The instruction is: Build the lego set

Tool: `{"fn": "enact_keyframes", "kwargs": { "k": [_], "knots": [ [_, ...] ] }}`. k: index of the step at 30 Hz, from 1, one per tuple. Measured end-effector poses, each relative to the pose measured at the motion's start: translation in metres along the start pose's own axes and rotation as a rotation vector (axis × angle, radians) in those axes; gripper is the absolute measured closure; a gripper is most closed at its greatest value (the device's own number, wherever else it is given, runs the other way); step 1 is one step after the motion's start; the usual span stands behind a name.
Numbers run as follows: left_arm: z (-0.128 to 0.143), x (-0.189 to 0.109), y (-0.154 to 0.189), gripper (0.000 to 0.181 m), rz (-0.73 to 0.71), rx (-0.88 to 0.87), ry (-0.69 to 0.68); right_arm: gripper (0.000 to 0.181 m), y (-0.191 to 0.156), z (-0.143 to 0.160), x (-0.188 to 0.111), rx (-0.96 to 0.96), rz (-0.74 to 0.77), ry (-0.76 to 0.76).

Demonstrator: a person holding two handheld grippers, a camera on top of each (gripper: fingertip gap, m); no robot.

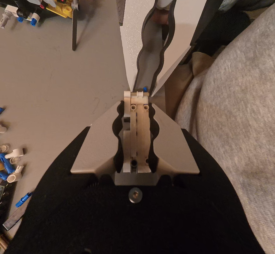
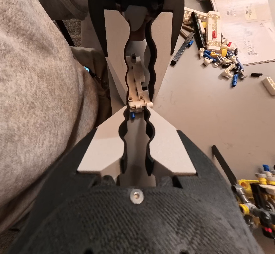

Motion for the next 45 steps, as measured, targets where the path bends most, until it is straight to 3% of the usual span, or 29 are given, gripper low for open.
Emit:
{"fn": "enact_keyframes", "kwargs": {
  "k": [45],
  "knots": [
    [-0.0002,-0.0003,-0.0011,0.149,-0.015,-0.003,0.003,0.168,-0.0006,-0.0003,-0.0034,0.067,-0.039,0.012]
  ]
}}
Point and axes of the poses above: each gripper's, where its closed fingertips meet, x out along the fingers, z out of its underside, y = z × x across the jaws, the point moved 4 cm from there along -x, back along the fingers, and after that the axes turned 11 degrees about -x, right-handed, at the moved point
